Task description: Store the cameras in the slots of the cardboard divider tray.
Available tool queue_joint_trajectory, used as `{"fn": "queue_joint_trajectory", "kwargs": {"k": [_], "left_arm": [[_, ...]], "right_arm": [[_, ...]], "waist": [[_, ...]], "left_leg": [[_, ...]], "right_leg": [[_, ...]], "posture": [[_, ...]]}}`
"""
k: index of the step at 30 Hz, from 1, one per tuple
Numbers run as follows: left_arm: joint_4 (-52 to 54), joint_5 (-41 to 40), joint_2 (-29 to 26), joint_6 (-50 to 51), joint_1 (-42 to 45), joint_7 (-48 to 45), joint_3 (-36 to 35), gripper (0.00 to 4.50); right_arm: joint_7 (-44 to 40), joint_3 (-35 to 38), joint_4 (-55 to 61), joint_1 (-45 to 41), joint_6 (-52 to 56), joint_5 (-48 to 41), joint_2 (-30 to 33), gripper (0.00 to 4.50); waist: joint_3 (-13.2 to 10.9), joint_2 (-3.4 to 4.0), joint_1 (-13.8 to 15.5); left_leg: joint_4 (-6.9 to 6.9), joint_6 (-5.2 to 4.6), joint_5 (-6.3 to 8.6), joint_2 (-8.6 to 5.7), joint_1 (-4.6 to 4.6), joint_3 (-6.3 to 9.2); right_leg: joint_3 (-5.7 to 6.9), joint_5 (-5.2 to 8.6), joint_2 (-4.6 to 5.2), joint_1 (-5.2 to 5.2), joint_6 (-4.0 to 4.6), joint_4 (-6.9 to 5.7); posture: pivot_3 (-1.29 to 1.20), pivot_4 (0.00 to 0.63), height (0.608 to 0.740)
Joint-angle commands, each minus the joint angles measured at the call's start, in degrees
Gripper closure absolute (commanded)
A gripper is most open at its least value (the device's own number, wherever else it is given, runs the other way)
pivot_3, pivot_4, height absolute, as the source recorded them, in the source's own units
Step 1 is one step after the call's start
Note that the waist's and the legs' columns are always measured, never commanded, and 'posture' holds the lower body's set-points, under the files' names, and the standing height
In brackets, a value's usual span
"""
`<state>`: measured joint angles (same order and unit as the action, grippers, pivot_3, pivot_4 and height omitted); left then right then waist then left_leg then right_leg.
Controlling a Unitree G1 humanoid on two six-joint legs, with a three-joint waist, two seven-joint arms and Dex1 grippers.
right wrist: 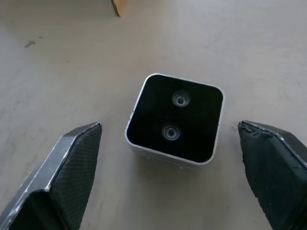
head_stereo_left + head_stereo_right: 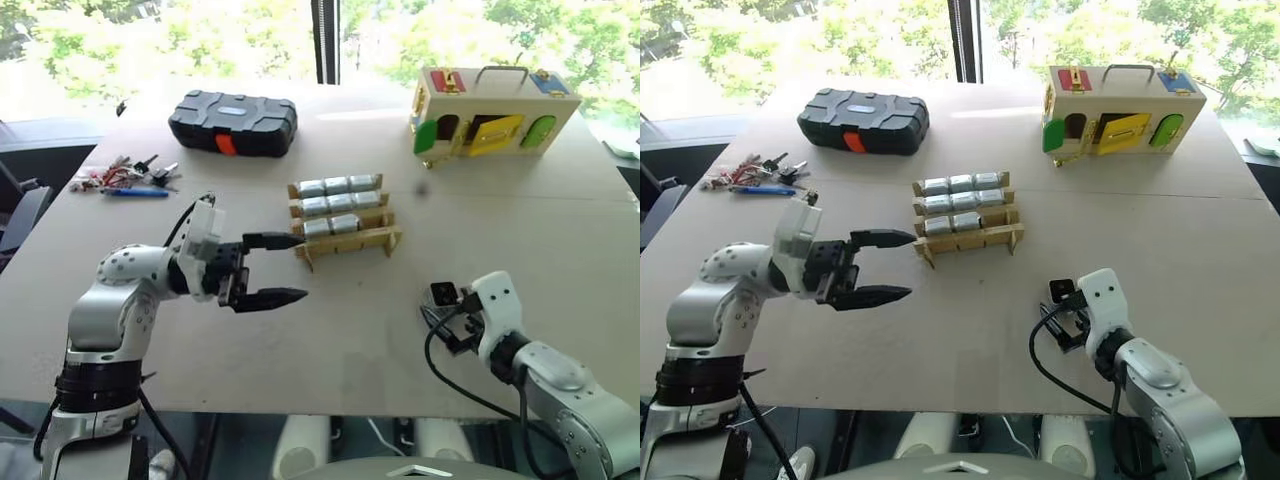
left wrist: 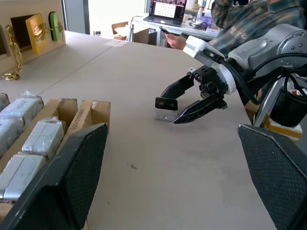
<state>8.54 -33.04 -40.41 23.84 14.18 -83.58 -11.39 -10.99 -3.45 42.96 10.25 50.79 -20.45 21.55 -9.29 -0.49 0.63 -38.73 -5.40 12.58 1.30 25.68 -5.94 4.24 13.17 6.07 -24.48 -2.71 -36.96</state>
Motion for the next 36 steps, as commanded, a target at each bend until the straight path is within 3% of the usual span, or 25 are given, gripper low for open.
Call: {"fn": "queue_joint_trajectory", "kwargs": {"k": [1,2,5,8,9,17,20,24,34,36], "left_arm": [[2.6,-2.2,-2.1,-2.1,-3.0,-0.3,-2.9,0.02],[2.9,-2.5,-2.4,-2.3,-3.6,-0.1,-3.0,0.02],[4.1,-3.3,-2.8,-2.2,-4.7,0.5,-2.9,0.0],[5.3,-4.3,-3.1,-1.3,-4.7,1.1,-2.1,0.0],[6.2,-5.3,-3.3,0.6,-4.4,2.0,-1.5,0.0],[12.9,-27.6,-2.1,37.2,4.5,24.7,2.6,0.0],[5.5,-33.5,3.9,46.3,16.0,32.3,5.1,0.0],[-3.5,-29.8,12.4,50.0,26.3,42.5,7.8,0.0],[-3.1,-29.2,15.9,50.0,26.8,43.1,9.3,0.0],[-3.2,-29.6,16.4,50.6,27.0,43.4,9.3,0.53]], "right_arm": [[0.4,0.4,-0.4,-0.9,-1.7,0.8,-1.0,0.0],[0.3,0.6,-0.6,-0.8,-1.8,0.8,-1.1,0.0],[0.1,0.7,-0.7,-0.5,-2.2,1.2,-1.3,0.82],[-0.2,1.0,-0.7,-0.7,-2.6,1.8,-1.0,2.32],[-0.7,0.7,-0.5,-0.8,-3.3,2.6,0.2,2.53],[-13.6,-6.2,2.4,-9.7,-27.6,17.6,18.2,2.53],[-18.1,-7.3,1.0,-15.7,-32.6,20.1,21.7,2.53],[-23.4,-7.4,-0.5,-22.5,-36.4,20.5,23.5,2.53],[-27.5,-8.8,-0.8,-28.1,-36.7,22.3,20.8,2.53],[-27.6,-9.3,-1.0,-28.0,-36.9,23.2,20.3,2.53]], "waist": [[0.0,0.01,-0.1],[0.0,0.0,0.0],[0.0,0.01,0.2],[0.0,0.01,0.1],[0.0,0.01,0.0],[0.0,0.05,-0.3],[-0.1,0.0,0.4],[-0.1,-0.08,0.6],[-0.1,-0.18,0.2],[-0.1,-0.18,0.2]], "left_leg": [[0.03,0.0,0.0,0.0,0.0,-0.01],[0.07,0.0,0.0,0.0,0.0,-0.02],[0.18,0.02,-0.01,0.0,0.0,-0.01],[0.23,0.02,-0.01,-0.01,0.0,-0.03],[0.24,0.02,-0.01,-0.01,0.0,-0.05],[0.24,0.02,-0.04,-0.02,-0.02,-0.12],[0.23,0.06,-0.13,0.0,-0.06,-0.06],[0.05,-0.19,-0.26,-0.06,-0.13,0.1],[0.07,-0.18,-0.25,-0.01,-0.12,0.07],[0.07,-0.18,-0.25,-0.02,-0.12,0.09]], "right_leg": [[-0.01,0.0,0.0,-0.01,0.0,0.03],[-0.01,0.0,0.0,-0.02,0.0,0.04],[0.03,0.0,0.0,-0.05,-0.01,0.11],[0.02,0.0,0.0,-0.05,-0.01,0.15],[0.03,0.0,-0.01,-0.06,-0.01,0.16],[0.12,0.05,-0.17,-0.05,-0.15,0.14],[0.18,0.05,-0.48,0.03,-0.36,0.09],[0.31,-0.01,-0.54,0.32,-0.46,0.15],[0.29,-0.1,-0.54,0.3,-0.34,0.13],[0.32,-0.1,-0.48,0.3,-0.32,0.13]], "posture": [[0.0,0.15,0.74],[0.0,0.15,0.74],[0.0,0.15,0.74],[0.0,0.15,0.74],[0.0,0.15,0.74],[0.0,0.15,0.74],[0.0,0.15,0.74],[0.0,0.15,0.74],[0.0,0.15,0.74],[0.0,0.15,0.74]]}}
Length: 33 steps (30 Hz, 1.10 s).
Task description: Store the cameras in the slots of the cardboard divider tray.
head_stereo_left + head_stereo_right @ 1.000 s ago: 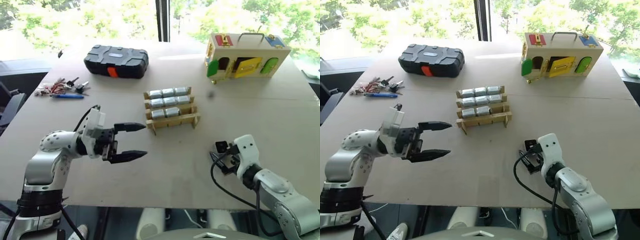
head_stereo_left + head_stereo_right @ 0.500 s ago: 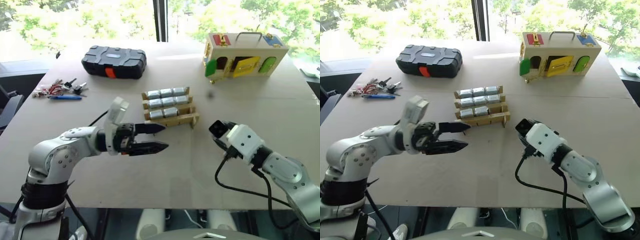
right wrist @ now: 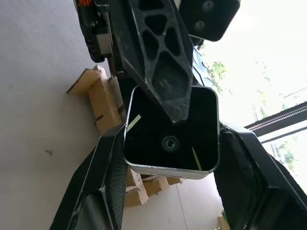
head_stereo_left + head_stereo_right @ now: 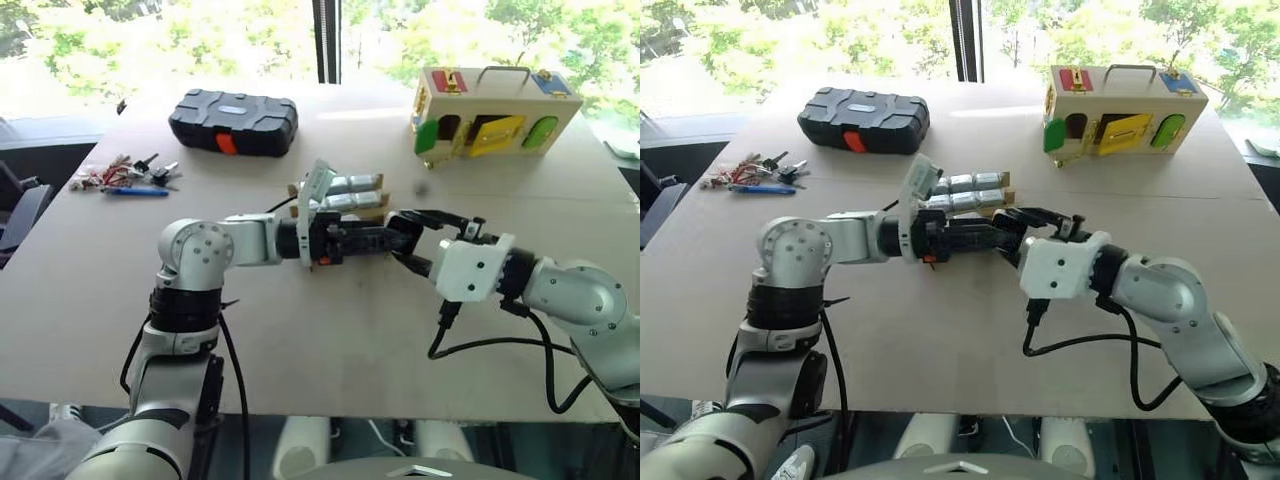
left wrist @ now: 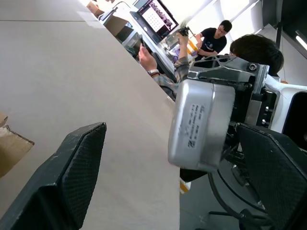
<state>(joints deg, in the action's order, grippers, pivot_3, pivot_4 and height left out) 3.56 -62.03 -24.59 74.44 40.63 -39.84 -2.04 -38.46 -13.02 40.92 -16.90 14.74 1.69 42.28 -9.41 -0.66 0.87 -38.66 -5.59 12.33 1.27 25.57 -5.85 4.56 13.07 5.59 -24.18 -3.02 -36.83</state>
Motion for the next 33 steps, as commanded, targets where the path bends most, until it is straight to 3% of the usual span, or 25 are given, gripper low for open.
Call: {"fn": "queue_joint_trajectory", "kwargs": {"k": [1,7,8,9,11,12,19,23,27,33], "left_arm": [[1.7,-0.5,0.7,0.0,0.7,-0.4,-0.1,0.83],[1.4,0.0,0.0,0.3,1.2,-1.5,0.3,2.98],[1.2,0.1,0.1,0.2,1.4,-1.6,0.2,3.47],[0.9,0.2,0.0,0.1,1.7,-1.8,0.1,3.75],[0.6,0.5,-0.2,-0.2,2.0,-2.2,0.0,3.77],[0.3,2.2,-1.2,-1.8,2.4,-3.4,0.9,3.77],[-8.7,20.3,-7.8,-19.5,12.4,-17.7,11.5,3.77],[-21.5,31.0,-7.0,-29.2,21.3,-24.6,18.2,3.77],[-34.3,40.6,-3.3,-39.6,27.0,-29.1,22.9,3.77],[-50.7,51.6,2.0,-53.0,32.0,-33.1,26.0,3.77]], "right_arm": [[-0.4,0.1,1.0,-0.8,-0.8,1.1,-0.6,2.53],[-2.2,1.1,1.1,-0.1,1.7,-1.1,-1.8,2.53],[-2.4,1.4,1.1,0.1,2.2,-1.6,-2.0,1.51],[-2.5,1.8,1.2,0.3,2.4,-1.9,-2.1,1.22],[-2.5,2.3,1.1,0.7,2.5,-1.9,-2.2,0.21],[-2.1,3.4,1.1,1.7,2.8,-2.3,-2.3,0.0],[-7.4,24.1,0.0,12.6,6.2,-20.8,-1.3,0.0],[-12.9,33.3,-2.0,14.3,7.4,-30.3,1.7,0.0],[-15.0,36.8,-4.9,13.2,7.6,-34.5,4.2,0.0],[-14.5,37.8,-6.5,13.9,5.7,-33.9,5.3,0.0]], "waist": [[0.0,0.0,0.0],[0.0,0.0,-0.1],[0.0,0.0,-0.1],[0.0,0.0,-0.1],[0.0,0.0,0.0],[0.0,0.0,0.0],[0.0,-0.01,0.4],[0.0,-0.02,0.6],[0.0,-0.02,0.6],[-0.1,-0.06,0.5]], "left_leg": [[0.0,0.0,0.0,-0.02,0.0,0.0],[0.01,0.01,0.0,-0.02,0.01,0.01],[0.01,0.01,0.0,-0.01,0.01,0.02],[0.01,0.01,0.0,-0.01,0.01,0.03],[0.0,0.01,0.0,-0.02,0.01,0.03],[0.01,0.01,0.0,-0.03,0.01,0.03],[0.01,0.26,0.15,-0.09,0.09,0.06],[0.01,0.2,0.17,-0.11,0.09,0.05],[0.02,-0.32,0.19,-0.09,0.11,0.04],[0.01,-0.43,0.25,-0.09,0.22,-0.01]], "right_leg": [[0.0,0.0,0.03,0.0,0.0,0.0],[0.09,-0.01,0.1,-0.01,0.0,-0.01],[0.1,-0.01,0.1,-0.01,0.0,-0.01],[0.1,-0.01,0.11,-0.01,0.0,-0.01],[0.11,-0.01,0.12,0.0,0.0,-0.01],[0.11,-0.01,0.14,0.0,0.0,-0.01],[0.22,0.06,0.16,0.0,0.15,0.02],[0.2,0.09,0.16,-0.01,0.19,0.05],[0.19,0.1,0.12,-0.02,0.21,0.09],[0.15,0.07,0.13,-0.11,0.15,0.1]], "posture": [[0.0,0.15,0.74],[0.0,0.15,0.74],[0.0,0.15,0.74],[0.0,0.15,0.74],[0.0,0.15,0.74],[0.0,0.15,0.74],[0.0,0.15,0.74],[0.0,0.15,0.74],[0.0,0.15,0.74],[0.0,0.15,0.74]]}}
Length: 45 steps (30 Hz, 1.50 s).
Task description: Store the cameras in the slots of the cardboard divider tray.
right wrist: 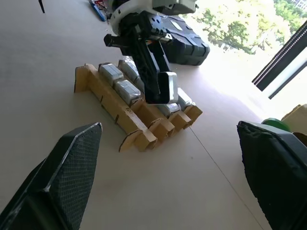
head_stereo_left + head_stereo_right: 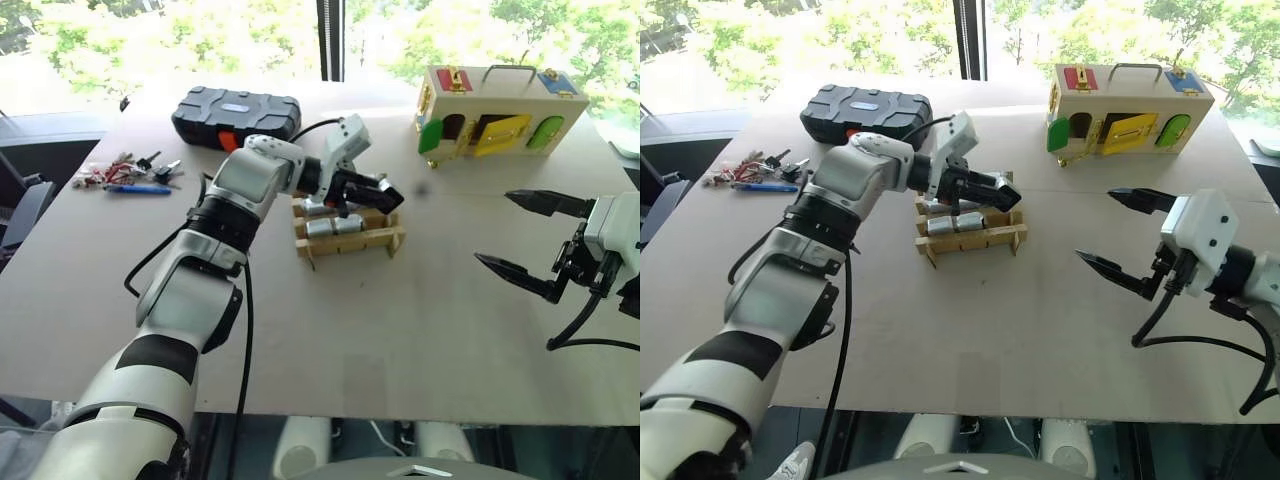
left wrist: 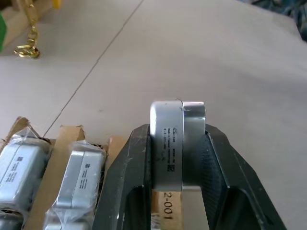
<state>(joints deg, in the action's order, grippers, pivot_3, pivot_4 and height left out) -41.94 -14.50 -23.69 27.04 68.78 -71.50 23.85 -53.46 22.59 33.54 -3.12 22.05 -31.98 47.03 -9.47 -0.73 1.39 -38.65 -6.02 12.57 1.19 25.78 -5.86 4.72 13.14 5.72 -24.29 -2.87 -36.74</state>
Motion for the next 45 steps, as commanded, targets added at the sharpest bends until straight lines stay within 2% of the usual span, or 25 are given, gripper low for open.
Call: {"fn": "queue_joint_trajectory", "kwargs": {"k": [1,10,21,27,28,30,32,35,38,40,42,45], "left_arm": [[-7.6,5.4,1.7,-7.0,4.8,-1.5,0.1,3.77],[-18.8,13.1,4.5,-13.8,9.8,-7.6,-0.2,3.77],[-22.4,21.4,7.0,-15.3,10.2,-9.0,1.2,3.77],[-21.8,23.1,8.1,-15.4,11.5,-8.2,0.1,3.77],[-20.5,22.3,8.2,-14.8,11.5,-9.5,-0.7,2.7],[-16.6,19.0,8.1,-10.1,12.3,-10.3,-4.0,1.86],[-11.4,15.2,6.7,-3.2,12.8,-12.1,-7.6,1.38],[2.1,9.0,1.2,8.8,8.6,-13.0,-13.7,1.38],[13.6,4.1,-0.2,14.5,0.8,-2.8,-22.9,1.38],[25.8,-0.6,0.1,9.5,-10.5,2.2,-31.4,1.38],[37.4,-4.1,0.6,13.5,-20.8,9.1,-38.0,1.38],[50.8,-7.3,-0.8,15.5,-36.6,12.1,-41.2,1.38]], "right_arm": [[0.8,2.4,1.2,0.4,-1.7,-0.1,0.4,0.0],[3.8,3.8,4.9,6.1,-2.8,1.1,-0.9,0.0],[5.4,3.7,6.5,9.3,-3.9,2.4,-0.9,0.0],[5.0,4.6,6.3,10.9,-4.6,2.3,-0.5,0.0],[5.0,4.8,6.3,10.9,-4.6,2.3,-0.4,0.0],[5.1,5.0,6.5,11.3,-4.5,2.1,-0.4,0.0],[5.2,5.3,7.1,12.0,-4.3,1.9,-0.6,0.0],[6.2,5.4,8.2,13.4,-3.7,1.2,-1.6,0.0],[8.7,4.6,8.8,13.9,-3.5,2.3,-3.2,0.0],[11.1,3.1,8.2,14.5,-4.0,4.6,-4.9,0.0],[13.2,1.4,7.0,15.0,-4.0,6.8,-6.5,0.0],[14.6,-0.6,5.2,15.5,-4.7,9.0,-8.2,0.0]], "waist": [[0.0,0.0,0.1],[0.0,-0.03,0.8],[0.0,-0.03,0.6],[0.0,-0.02,0.6],[0.0,-0.03,0.6],[0.0,-0.03,0.6],[-0.1,-0.03,0.7],[-0.1,0.0,0.4],[0.0,0.18,-0.5],[0.0,0.21,-0.7],[0.0,0.18,-1.0],[0.0,0.18,-1.1]], "left_leg": [[-0.01,-0.01,0.0,0.0,0.04,0.0],[-0.19,-0.16,0.09,-0.01,0.31,0.0],[-0.61,-0.41,0.26,0.01,0.53,0.01],[-0.62,-0.42,0.26,0.02,0.52,0.0],[-0.64,-0.42,0.26,0.02,0.52,0.0],[-0.65,-0.42,0.26,0.02,0.53,0.0],[-0.66,-0.42,0.26,0.02,0.6,0.01],[-0.69,-0.38,0.23,0.03,0.74,0.04],[-0.68,-0.15,0.09,0.03,0.62,0.03],[-0.67,-0.14,0.09,0.02,0.37,0.02],[-0.56,-0.1,0.11,0.08,-0.17,0.01],[-0.56,0.02,0.05,0.11,-0.16,0.12]], "right_leg": [[0.01,-0.01,0.0,-0.03,-0.02,0.0],[0.03,-0.09,0.02,-0.21,-0.17,-0.02],[0.04,-0.09,0.05,-0.25,-0.17,-0.06],[0.03,-0.09,0.02,-0.29,-0.17,-0.11],[0.02,-0.09,0.02,-0.29,-0.17,-0.11],[0.03,-0.09,0.02,-0.29,-0.17,-0.11],[0.04,-0.09,0.02,-0.36,-0.17,-0.11],[0.04,-0.09,0.04,-0.45,-0.17,-0.12],[-0.04,-0.09,0.07,-0.36,-0.19,-0.13],[-0.05,-0.09,0.09,-0.13,-0.19,-0.17],[-0.27,-0.08,0.32,0.33,-0.18,-0.13],[-0.29,-0.09,0.31,0.33,-0.15,-0.16]], "posture": [[0.0,0.15,0.74],[0.0,0.15,0.74],[0.0,0.15,0.74],[0.0,0.15,0.74],[0.0,0.15,0.74],[0.0,0.15,0.74],[0.0,0.15,0.74],[0.0,0.15,0.74],[0.0,0.15,0.74],[0.0,0.15,0.74],[0.0,0.15,0.74],[0.0,0.15,0.74]]}}
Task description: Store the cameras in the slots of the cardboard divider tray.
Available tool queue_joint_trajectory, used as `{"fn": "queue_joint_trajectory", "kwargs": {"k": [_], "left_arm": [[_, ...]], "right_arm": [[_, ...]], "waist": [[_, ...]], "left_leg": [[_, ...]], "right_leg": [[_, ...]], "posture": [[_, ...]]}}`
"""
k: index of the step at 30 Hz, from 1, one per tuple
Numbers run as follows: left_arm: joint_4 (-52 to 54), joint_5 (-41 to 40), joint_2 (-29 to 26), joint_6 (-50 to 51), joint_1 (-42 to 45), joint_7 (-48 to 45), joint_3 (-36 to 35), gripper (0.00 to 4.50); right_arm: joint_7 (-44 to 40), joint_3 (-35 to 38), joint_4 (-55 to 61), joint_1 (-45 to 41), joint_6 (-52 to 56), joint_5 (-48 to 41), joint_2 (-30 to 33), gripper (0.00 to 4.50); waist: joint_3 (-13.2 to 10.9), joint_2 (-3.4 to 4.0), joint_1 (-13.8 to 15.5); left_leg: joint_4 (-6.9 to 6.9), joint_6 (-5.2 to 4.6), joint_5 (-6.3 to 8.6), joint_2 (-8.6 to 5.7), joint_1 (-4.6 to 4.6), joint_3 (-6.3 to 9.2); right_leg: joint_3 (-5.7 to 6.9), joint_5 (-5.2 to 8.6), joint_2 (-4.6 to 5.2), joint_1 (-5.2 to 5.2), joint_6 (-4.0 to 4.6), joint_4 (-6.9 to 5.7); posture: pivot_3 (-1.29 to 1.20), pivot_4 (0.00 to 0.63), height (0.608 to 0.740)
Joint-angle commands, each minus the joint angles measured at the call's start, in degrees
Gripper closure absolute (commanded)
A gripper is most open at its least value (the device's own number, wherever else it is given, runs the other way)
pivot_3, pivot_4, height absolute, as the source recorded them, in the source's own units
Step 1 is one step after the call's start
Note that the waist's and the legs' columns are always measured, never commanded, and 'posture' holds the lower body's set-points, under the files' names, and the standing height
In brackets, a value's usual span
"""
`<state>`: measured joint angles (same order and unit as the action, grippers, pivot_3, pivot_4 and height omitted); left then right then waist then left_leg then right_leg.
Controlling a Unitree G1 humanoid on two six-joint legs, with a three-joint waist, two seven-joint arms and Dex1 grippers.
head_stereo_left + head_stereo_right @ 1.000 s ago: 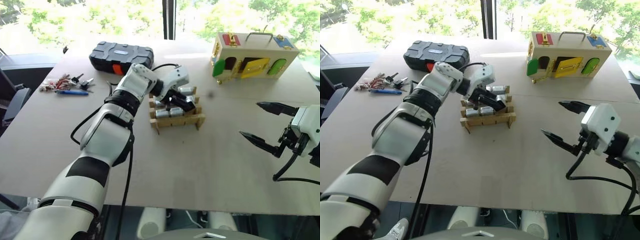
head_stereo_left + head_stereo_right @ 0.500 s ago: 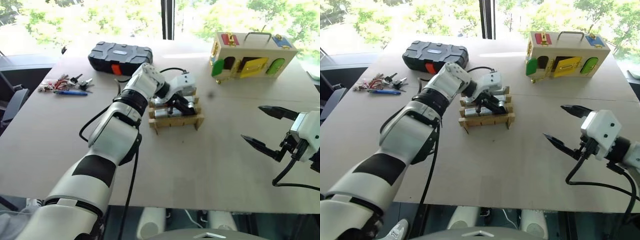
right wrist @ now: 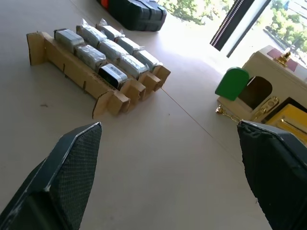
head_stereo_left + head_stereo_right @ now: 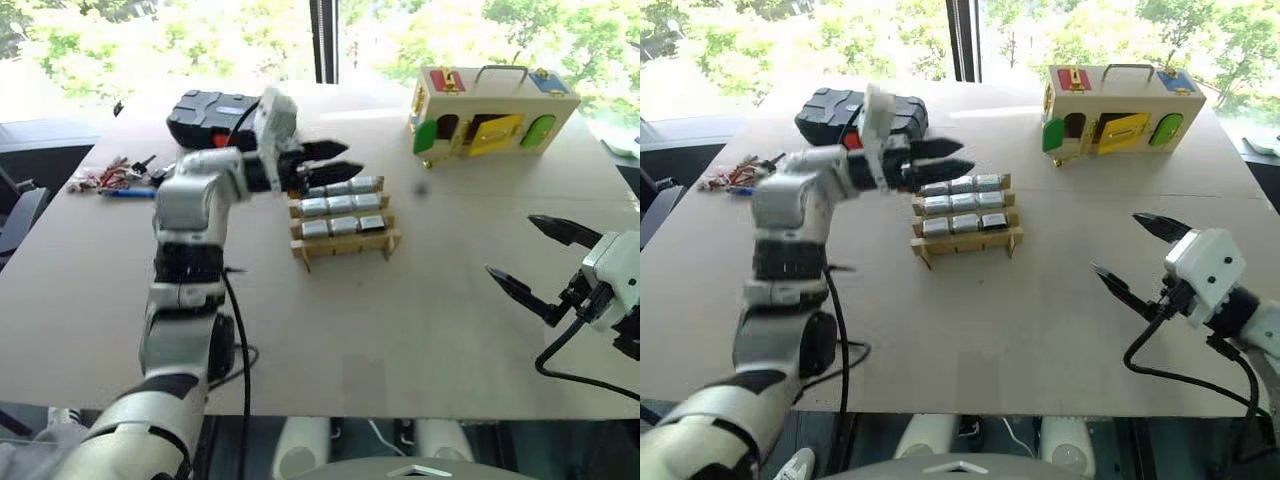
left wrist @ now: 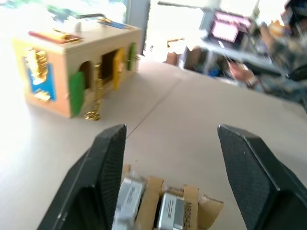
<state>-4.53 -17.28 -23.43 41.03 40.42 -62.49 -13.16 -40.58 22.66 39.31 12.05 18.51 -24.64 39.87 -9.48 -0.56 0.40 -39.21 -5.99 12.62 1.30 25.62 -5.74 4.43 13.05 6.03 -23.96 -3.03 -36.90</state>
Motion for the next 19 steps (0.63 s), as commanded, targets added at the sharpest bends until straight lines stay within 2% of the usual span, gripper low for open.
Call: {"fn": "queue_joint_trajectory", "kwargs": {"k": [1,8,14,19], "left_arm": [[16.4,-5.8,-1.3,2.4,-11.9,4.1,-5.1,1.38],[28.7,-10.3,-1.4,-1.1,-36.3,9.2,-12.2,1.38],[31.2,-13.6,-3.4,-3.8,-44.6,12.4,-17.4,1.38],[31.3,-15.9,-5.0,-5.3,-47.7,14.8,-19.7,1.38]], "right_arm": [[1.7,-0.7,-0.7,0.8,-1.3,1.5,-1.5,0.0],[1.7,0.2,-3.2,2.7,-3.3,2.0,-3.6,0.0],[2.4,1.3,-1.7,4.0,-2.5,-0.1,-5.2,0.0],[1.6,1.9,-1.7,5.7,-3.1,-0.8,-4.7,0.0]], "waist": [[0.0,0.01,0.0],[0.1,0.07,0.4],[0.1,0.19,0.5],[0.2,0.33,0.4]], "left_leg": [[0.01,0.25,0.14,-0.01,-0.08,-0.01],[0.03,0.31,0.17,-0.07,-0.11,0.11],[0.22,0.19,0.29,-0.05,-0.17,0.2],[0.49,0.21,0.3,-0.05,-0.21,0.16]], "right_leg": [[-0.03,0.01,0.05,0.07,0.01,-0.01],[0.12,0.14,0.21,0.14,0.25,0.11],[0.15,0.15,0.22,0.11,0.26,0.12],[0.11,0.16,0.22,0.08,0.27,0.26]], "posture": [[0.0,0.15,0.74],[0.0,0.15,0.74],[0.0,0.15,0.74],[0.0,0.15,0.74]]}}
